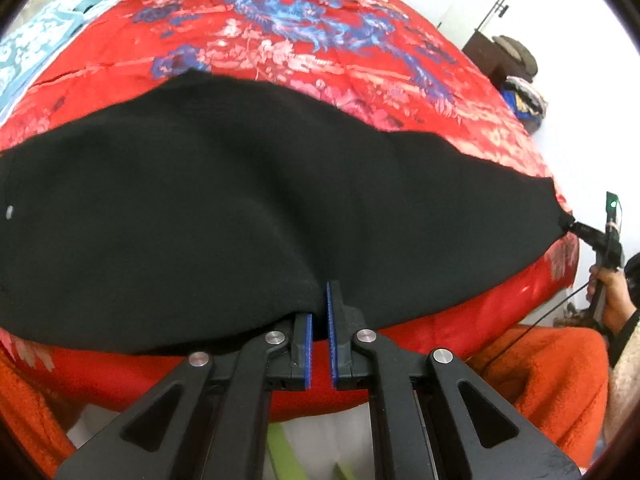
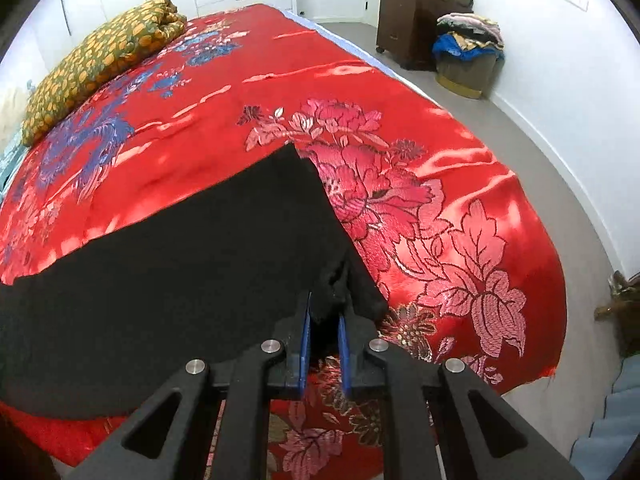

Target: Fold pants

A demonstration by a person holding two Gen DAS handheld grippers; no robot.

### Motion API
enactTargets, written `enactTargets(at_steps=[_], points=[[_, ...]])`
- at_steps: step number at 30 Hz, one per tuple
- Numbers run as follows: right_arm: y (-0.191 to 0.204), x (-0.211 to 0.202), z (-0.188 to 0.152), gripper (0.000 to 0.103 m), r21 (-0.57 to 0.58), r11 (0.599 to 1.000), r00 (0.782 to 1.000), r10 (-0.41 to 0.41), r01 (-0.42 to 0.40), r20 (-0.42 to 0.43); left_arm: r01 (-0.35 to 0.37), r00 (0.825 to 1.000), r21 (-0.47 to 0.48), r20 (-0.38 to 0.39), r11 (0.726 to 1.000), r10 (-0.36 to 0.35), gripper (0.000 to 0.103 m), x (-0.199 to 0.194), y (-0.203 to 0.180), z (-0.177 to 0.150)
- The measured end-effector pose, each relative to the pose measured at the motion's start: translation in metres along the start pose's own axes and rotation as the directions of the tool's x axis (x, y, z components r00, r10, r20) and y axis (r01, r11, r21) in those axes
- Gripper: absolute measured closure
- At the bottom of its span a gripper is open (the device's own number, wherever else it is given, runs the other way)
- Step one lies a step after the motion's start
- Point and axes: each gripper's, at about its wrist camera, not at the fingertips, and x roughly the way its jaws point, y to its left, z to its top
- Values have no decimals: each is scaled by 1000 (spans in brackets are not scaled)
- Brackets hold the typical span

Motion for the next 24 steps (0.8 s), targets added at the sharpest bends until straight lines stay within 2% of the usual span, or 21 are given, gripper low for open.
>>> enactTargets(at_steps=[3, 8, 11, 15, 18, 20, 22, 24], points=[[3, -10, -1, 92, -26, 999, 999, -31, 32, 42, 4, 1000, -7, 2, 1000, -4, 99, -3, 0, 2], [6, 6, -6, 91, -32, 998, 998, -54, 55, 13, -5, 1000, -45, -26, 999, 4, 99, 16, 7, 7], [8, 9, -9, 91, -22, 997, 997, -69, 70, 20, -33, 997, 7, -63, 999, 33, 99, 21, 0, -5], [12, 11, -11, 91, -33, 996, 996, -82, 83, 26, -18, 997, -6, -69, 1000, 17, 99, 16, 4, -9], [15, 11, -13, 89, -35, 995, 995, -89, 90, 37, -24, 993, -36, -118, 999, 20, 90, 25, 8, -3], [14, 9, -14, 78, -11, 998, 997, -55, 56, 45, -25, 990, -24, -140, 999, 21, 75, 25, 8, -4], [11, 3, -15, 47, 25, 999, 998, 33, -34, 54, -11, 988, 10, -157, 1000, 12, 36, 13, 8, -10], [13, -8, -15, 35, 21, 998, 995, 50, -52, 81, -15, 985, 39, -169, 999, 21, 28, -12, 15, -21]])
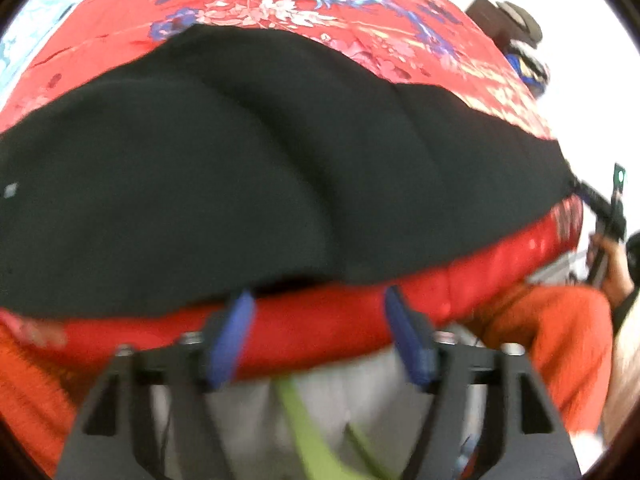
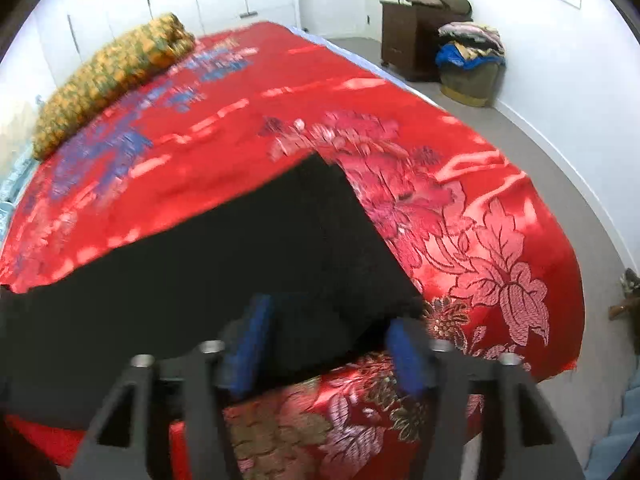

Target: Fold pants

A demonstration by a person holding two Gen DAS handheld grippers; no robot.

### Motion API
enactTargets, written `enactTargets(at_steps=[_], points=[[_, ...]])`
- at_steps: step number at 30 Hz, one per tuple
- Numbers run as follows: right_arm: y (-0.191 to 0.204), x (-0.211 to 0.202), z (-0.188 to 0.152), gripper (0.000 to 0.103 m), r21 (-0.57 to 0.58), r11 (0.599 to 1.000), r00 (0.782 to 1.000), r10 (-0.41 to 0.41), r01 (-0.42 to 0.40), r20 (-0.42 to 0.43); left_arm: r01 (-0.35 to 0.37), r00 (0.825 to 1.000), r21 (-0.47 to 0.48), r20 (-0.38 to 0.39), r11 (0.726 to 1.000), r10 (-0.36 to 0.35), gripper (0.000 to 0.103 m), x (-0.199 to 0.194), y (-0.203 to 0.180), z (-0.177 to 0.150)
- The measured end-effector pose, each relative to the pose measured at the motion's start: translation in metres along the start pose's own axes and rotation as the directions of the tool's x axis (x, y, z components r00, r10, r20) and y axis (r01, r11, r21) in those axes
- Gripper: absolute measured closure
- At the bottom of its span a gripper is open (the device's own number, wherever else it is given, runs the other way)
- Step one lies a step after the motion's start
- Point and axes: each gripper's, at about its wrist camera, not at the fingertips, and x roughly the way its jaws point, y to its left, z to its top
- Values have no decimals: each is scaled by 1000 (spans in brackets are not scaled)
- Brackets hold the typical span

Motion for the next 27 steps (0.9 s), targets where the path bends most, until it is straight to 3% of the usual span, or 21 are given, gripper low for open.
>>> enactTargets(at_steps=[3, 5, 7, 10, 12, 14, 15, 16, 18, 21, 23, 25, 27], points=[[4, -22, -1, 6, -44, 994, 994, -95, 98, 62, -1, 1000, -27, 15, 1000, 2, 28, -36, 26, -21], [-2, -41, -2, 6, -29, 983, 976, -179, 184, 121, -33, 997, -79, 72, 996, 39, 27, -60, 54, -28], [-2, -53, -2, 6, -5, 971, 961, -237, 240, 141, -102, 983, -131, 139, 986, 121, 25, -75, 83, -21], [32, -70, -2, 6, -44, 984, 973, -161, 171, 167, -211, 959, -164, 154, 964, 236, 25, -67, 117, 8], [77, -76, -6, 6, -145, 985, 985, -64, 88, 163, -358, 927, -103, 79, 928, 366, 25, -42, 131, 25], [130, -79, -21, 6, -252, 967, 990, 66, -32, 127, -554, 833, -9, -1, 833, 554, 27, -11, 148, 32], [167, -80, -33, 6, -319, 942, 986, 144, -109, 87, -575, 818, -8, -2, 818, 576, 17, -5, 160, 33], [187, -79, -43, 6, -354, 924, 981, 181, -148, 63, -559, 829, -60, 2, 827, 560, 7, -7, 175, 33], [249, -72, -74, 6, -433, 866, 963, 269, -250, -18, -560, 823, -167, -2, 812, 568, 7, -18, 201, 36], [302, -52, -110, 6, -474, 822, 947, 307, -314, -95, -519, 839, -231, 46, 823, 542, 5, -24, 217, 38], [326, -22, -133, 6, -476, 821, 949, 263, -316, -175, -508, 841, -234, 75, 829, 536, 2, -24, 220, 31], [324, -19, -142, 0, -452, 842, 956, 269, -293, -118, -483, 849, -258, 96, 837, 519, 3, -29, 218, 31], [318, -16, -141, 0, -422, 852, 951, 278, -310, -136, -460, 844, -288, 151, 840, 514, 4, -42, 216, 30]])
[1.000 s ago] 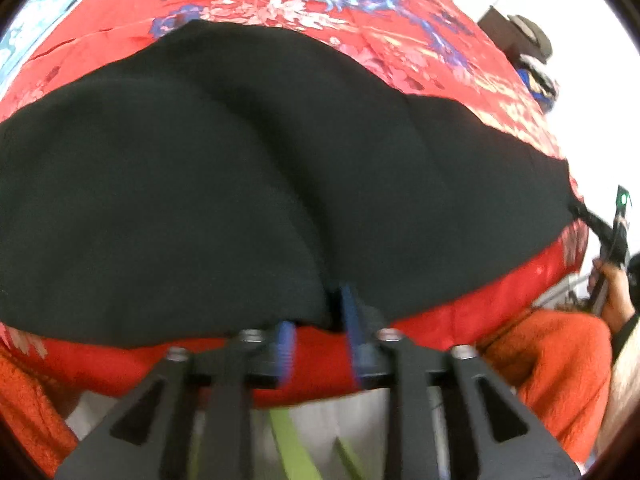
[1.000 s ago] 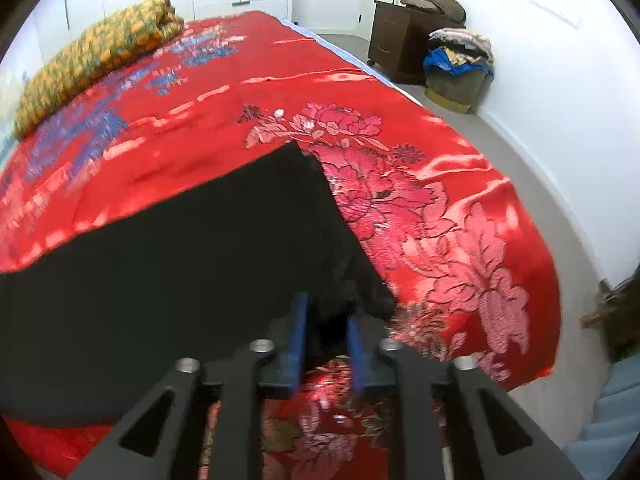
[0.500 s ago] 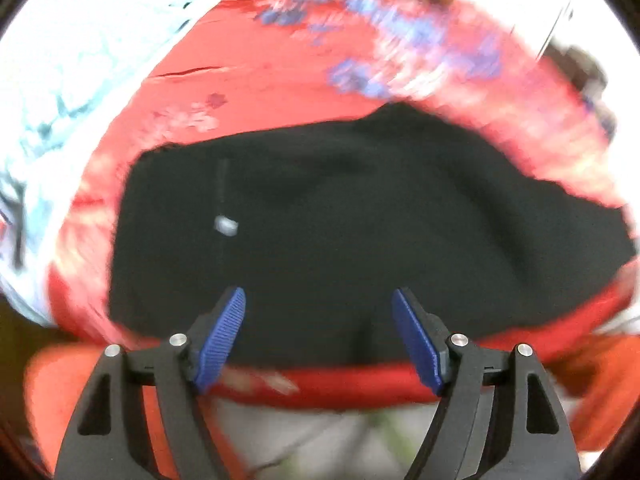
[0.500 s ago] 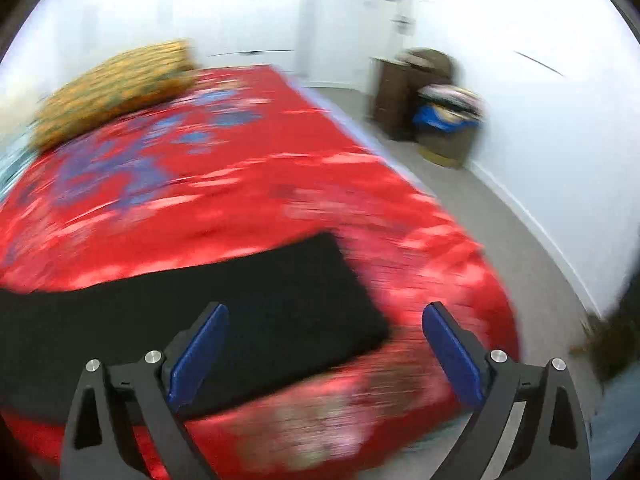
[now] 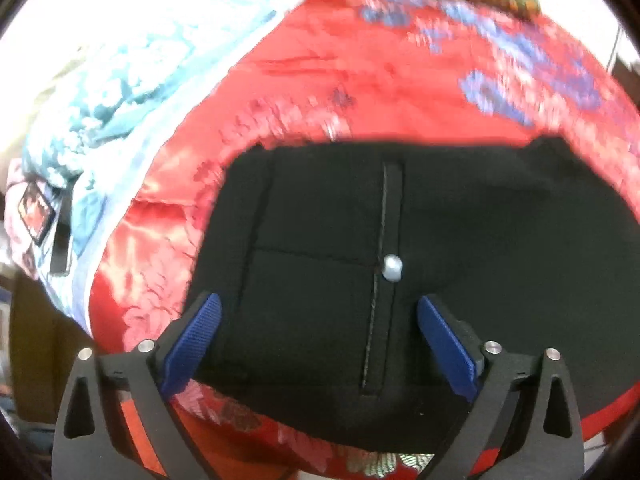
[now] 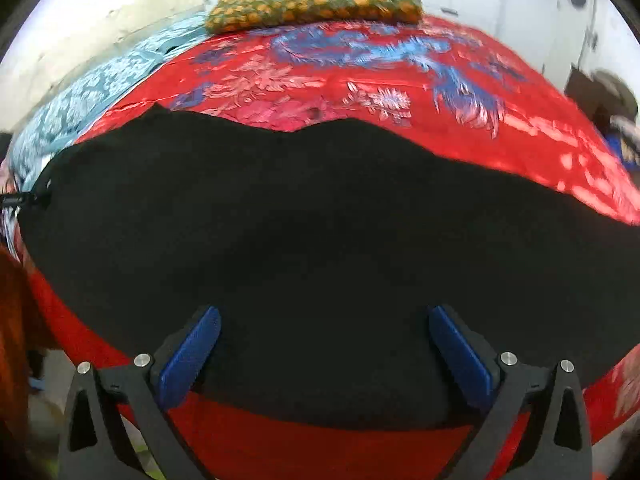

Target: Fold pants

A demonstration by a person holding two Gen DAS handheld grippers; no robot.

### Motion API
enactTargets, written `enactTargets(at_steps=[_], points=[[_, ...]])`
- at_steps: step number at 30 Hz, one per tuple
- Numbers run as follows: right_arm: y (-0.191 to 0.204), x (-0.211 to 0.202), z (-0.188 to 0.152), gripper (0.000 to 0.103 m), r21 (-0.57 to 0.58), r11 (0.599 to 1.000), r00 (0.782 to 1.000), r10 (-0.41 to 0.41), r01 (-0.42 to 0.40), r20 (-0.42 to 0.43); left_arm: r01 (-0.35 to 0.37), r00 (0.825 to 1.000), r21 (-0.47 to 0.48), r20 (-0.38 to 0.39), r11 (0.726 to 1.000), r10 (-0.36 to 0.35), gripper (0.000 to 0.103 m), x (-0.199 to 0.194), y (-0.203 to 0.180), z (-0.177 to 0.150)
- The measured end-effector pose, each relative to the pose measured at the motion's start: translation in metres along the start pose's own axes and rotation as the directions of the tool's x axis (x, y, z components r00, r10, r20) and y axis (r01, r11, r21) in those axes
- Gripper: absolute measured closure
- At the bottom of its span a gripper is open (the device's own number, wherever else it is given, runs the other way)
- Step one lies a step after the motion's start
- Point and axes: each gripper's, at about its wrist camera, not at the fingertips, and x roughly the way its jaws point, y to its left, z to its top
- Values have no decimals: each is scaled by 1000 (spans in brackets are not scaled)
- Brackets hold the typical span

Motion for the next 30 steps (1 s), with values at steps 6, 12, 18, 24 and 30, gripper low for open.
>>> enactTargets(at_steps=[6, 12, 18, 24, 30], points=[[-18, -19, 2, 0, 123, 992, 996, 18, -29, 84, 141, 983, 76, 106, 987, -149, 4, -21, -12, 4], [-12, 2, 6, 0, 102, 995, 999, -14, 10, 43, 83, 996, 7, -23, 997, -83, 2, 49, -15, 28], [-10, 4, 1, 0, 105, 994, 997, -38, 31, 63, 58, 998, -49, -21, 997, -59, 0, 59, -10, 37], [-11, 4, 0, 0, 120, 992, 995, -58, 48, 84, 69, 997, -56, 45, 996, -66, 1, 41, -5, 36], [-10, 3, 3, 0, 98, 994, 995, -61, 53, 80, 96, 981, 39, 163, 995, -101, 1, -5, -26, 16]])
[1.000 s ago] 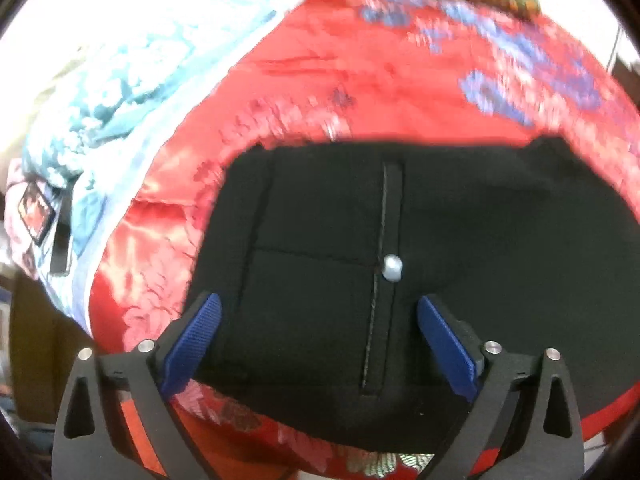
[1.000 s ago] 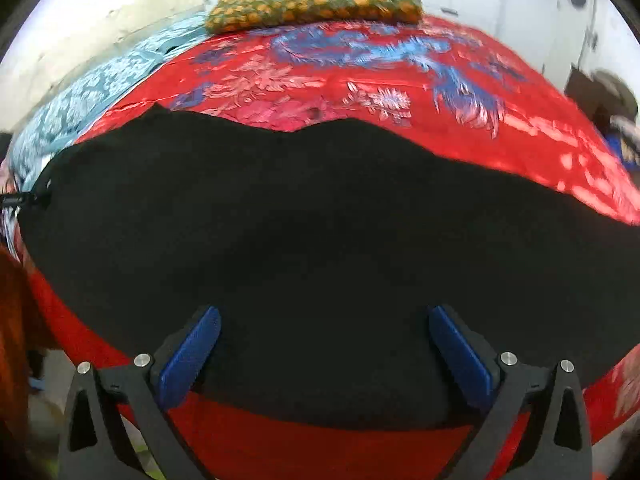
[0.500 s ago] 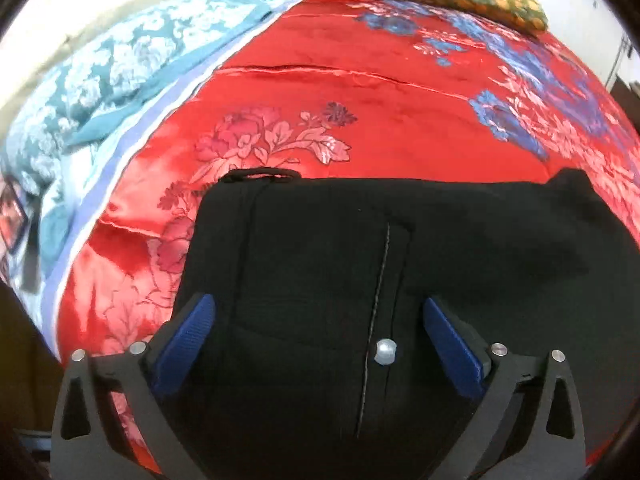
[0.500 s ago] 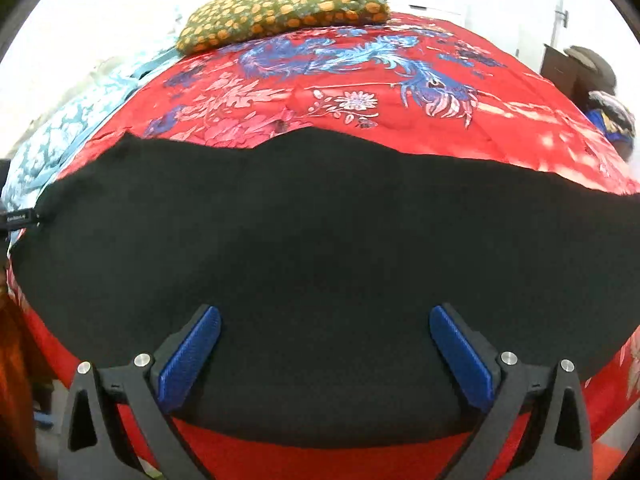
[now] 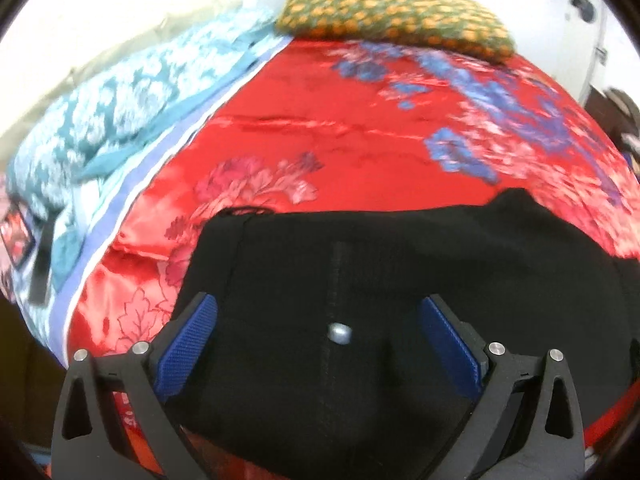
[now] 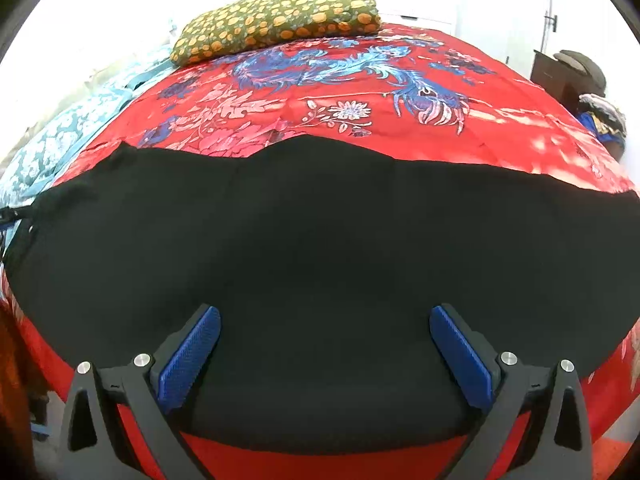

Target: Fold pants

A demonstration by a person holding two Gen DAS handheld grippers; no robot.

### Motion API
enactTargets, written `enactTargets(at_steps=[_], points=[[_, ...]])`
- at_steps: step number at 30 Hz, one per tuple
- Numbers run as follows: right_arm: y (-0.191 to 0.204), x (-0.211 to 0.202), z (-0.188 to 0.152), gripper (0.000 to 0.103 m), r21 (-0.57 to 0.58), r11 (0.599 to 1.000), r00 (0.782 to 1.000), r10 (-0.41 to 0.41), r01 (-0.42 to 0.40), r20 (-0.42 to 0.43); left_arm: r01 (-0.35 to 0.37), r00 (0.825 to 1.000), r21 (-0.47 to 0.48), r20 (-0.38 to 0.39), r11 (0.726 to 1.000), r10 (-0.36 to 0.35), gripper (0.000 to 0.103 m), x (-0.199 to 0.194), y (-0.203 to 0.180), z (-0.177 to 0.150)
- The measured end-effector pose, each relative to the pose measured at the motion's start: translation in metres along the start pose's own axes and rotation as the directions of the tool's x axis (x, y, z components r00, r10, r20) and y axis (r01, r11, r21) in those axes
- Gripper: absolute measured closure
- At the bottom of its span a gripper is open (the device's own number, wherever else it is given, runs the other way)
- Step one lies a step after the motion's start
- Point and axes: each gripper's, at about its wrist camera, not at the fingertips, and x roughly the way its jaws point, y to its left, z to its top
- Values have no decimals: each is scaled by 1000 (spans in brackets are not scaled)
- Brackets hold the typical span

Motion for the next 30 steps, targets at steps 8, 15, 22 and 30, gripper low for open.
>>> enactTargets(at_steps=[8, 15, 22, 30], points=[[-43, -26, 13, 0, 147, 986, 994, 69, -82, 89, 55, 998, 215, 17, 975, -60, 1, -42, -84, -23], [-119, -26, 3, 0, 340, 940, 998, -39, 19, 55, 117, 993, 298, -19, 947, -117, 1, -42, -152, -41], [-185, -42, -8, 0, 456, 888, 989, -113, 56, 99, 54, 999, 409, -21, 911, -50, 1, -33, -168, -66], [-291, -102, -41, 0, 790, 607, 935, -229, -79, 270, 45, 999, 321, 2, 946, -48, 1, -40, -145, -56]])
